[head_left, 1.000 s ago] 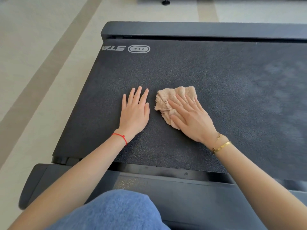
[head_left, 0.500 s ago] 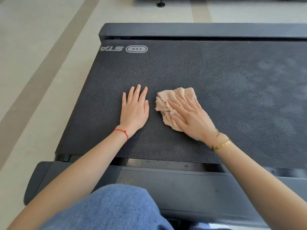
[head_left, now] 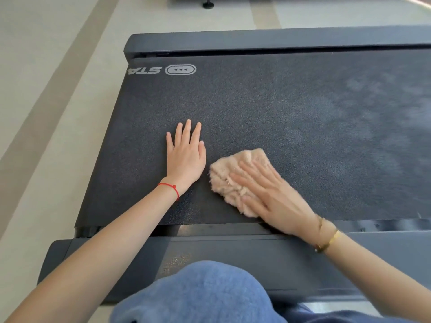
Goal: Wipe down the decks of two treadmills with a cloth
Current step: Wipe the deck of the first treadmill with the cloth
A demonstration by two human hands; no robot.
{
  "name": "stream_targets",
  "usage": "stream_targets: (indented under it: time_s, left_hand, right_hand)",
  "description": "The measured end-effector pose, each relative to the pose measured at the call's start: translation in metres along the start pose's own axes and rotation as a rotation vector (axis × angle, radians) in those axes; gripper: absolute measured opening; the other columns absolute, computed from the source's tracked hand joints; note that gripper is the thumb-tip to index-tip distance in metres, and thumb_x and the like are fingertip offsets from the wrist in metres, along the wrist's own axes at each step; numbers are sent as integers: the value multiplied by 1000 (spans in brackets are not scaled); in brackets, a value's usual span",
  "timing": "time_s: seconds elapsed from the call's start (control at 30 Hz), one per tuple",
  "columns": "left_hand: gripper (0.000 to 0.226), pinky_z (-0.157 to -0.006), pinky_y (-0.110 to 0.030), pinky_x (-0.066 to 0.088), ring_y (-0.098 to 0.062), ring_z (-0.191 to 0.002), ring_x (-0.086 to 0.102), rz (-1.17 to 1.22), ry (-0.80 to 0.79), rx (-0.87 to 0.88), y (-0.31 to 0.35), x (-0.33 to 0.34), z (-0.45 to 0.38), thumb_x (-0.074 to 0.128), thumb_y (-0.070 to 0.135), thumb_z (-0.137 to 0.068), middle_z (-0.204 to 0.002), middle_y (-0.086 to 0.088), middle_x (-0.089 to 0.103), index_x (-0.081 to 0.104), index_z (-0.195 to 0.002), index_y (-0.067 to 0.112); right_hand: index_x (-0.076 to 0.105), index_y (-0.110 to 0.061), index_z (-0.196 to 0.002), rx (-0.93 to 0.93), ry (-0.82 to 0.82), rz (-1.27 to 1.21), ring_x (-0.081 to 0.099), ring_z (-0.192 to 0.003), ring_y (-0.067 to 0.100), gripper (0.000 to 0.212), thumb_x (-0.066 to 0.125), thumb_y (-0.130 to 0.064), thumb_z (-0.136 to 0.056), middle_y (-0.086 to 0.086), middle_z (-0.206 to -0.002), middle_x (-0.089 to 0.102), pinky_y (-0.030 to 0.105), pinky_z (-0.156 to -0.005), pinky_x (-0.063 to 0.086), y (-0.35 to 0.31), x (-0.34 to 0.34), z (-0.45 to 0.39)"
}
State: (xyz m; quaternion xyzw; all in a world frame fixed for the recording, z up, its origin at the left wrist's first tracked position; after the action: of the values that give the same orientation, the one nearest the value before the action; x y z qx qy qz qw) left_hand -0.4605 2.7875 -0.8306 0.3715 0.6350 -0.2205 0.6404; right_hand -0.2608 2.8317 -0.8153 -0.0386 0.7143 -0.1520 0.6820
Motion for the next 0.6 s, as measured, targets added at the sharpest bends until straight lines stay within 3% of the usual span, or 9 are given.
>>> stream_targets:
  time_s: [0.17, 0.27, 0.37, 0.47, 0.6]
  left_hand:
    - [55, -120, -59, 4, -28, -153, 3, 1, -30, -11, 2, 2, -3, 25, 30, -105, -165, -8, 9, 14, -158, 18]
    - [55, -120, -60, 2, -28, -153, 2, 9, -40, -7, 11, 5, -8, 25, 31, -106, -165, -9, 8, 13, -158, 16]
    - [55, -120, -61, 1, -26, -153, 2, 43, -51, 35, 34, 9, -20, 25, 32, -106, -165, -8, 10, 15, -157, 17]
    - [54, -119, -61, 1, -26, -153, 3, 47, -37, 80, 60, 13, -34, 26, 31, -105, -165, -7, 12, 17, -157, 18]
    - [54, -119, -62, 2, -25, -153, 3, 57, -49, 70, 82, 20, -49, 28, 31, -105, -165, -6, 12, 18, -157, 19]
  right_hand:
    - [23, -28, -153, 249, 33, 36, -7, -150, 17, 54, 36, -40, -102, 2, -163, 12, 40, -123, -5, 65, -22, -29]
    - [23, -27, -154, 159, 1, 35, -6, -151, 17, 51, 24, -42, -104, 0, -163, 11, 43, -123, 0, 37, -12, -16]
    - [21, -31, -154, 87, -18, 9, -6, -151, 13, 50, 20, -42, -105, -5, -163, 8, 37, -123, -4, 10, -1, 11]
    - [12, -40, -154, 72, -37, 13, -10, -150, 10, 50, 23, -46, -105, -10, -163, 3, 33, -123, -7, 18, -1, 17]
    - [17, -35, -154, 59, -10, 23, -3, -151, 15, 52, 25, -48, -103, -6, -163, 8, 38, -124, 0, 52, -11, 7]
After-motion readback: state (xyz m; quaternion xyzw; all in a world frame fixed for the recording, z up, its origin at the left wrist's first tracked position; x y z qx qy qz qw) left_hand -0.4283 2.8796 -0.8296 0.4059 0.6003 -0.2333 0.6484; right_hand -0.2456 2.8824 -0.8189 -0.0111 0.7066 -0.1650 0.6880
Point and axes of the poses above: each hand's wrist, its own z-axis away from the middle knuckle, its own x-axis out of the palm, y = z × x, the point moved 10 cm from there along -z, towards the middle knuckle
